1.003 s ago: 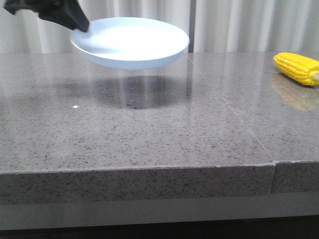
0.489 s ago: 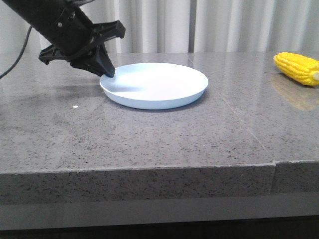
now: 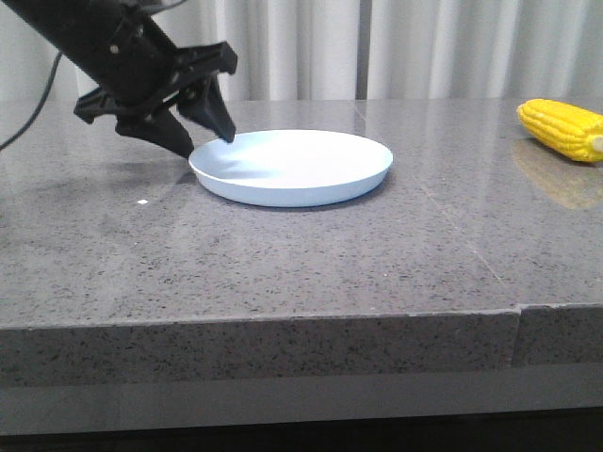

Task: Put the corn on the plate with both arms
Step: 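Carry the plate to the table centre, set it down, release, then move the right gripper over the yellow corn cob and grasp it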

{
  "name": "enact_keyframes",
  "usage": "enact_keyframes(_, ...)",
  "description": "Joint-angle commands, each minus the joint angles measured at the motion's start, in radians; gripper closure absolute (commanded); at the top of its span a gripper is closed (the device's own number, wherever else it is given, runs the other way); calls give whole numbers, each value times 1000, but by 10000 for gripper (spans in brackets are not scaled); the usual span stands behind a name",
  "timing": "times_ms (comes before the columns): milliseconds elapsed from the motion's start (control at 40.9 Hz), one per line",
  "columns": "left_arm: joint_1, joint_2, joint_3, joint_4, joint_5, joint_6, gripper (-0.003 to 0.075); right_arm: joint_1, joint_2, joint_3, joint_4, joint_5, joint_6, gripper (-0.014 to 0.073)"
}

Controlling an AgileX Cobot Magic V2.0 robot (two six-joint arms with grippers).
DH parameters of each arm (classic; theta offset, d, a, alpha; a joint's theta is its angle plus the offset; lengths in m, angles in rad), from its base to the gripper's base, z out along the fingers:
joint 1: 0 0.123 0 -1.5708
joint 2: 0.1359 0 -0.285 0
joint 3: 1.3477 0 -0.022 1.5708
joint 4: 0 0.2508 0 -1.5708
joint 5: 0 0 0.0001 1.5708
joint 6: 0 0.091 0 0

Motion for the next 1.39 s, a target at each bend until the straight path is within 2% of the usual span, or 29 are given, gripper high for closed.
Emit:
enact_keyframes(0, -14, -129, -31, 2, -31, 7, 258, -5, 11, -30, -17, -65, -6, 32)
enact_keyframes(147, -72, -253, -31, 137, 3, 7, 258, -5, 11, -30, -17, -65, -6, 32)
enact_keyframes(367, -248, -451, 30, 343, 44, 7, 258, -5, 11, -30, -17, -65, -6, 32)
enact_keyframes(538, -337, -599, 142, 398, 47, 7, 258, -5, 11, -30, -17, -65, -6, 32)
enact_keyframes(782, -356, -842, 322, 490, 161, -5, 258, -5, 11, -30, -17, -65, -6, 32)
enact_keyframes(954, -335, -1019, 433, 556, 151, -150, 258, -5, 11, -30, -17, -65, -6, 32)
enact_keyframes(1125, -318, -1131, 475, 565, 140, -158, 258, -5, 11, -30, 0, -78, -6, 32)
enact_keyframes(1369, -318, -1161, 476, 565, 140, -158, 258, -5, 11, -30, 6, -92, -6, 32)
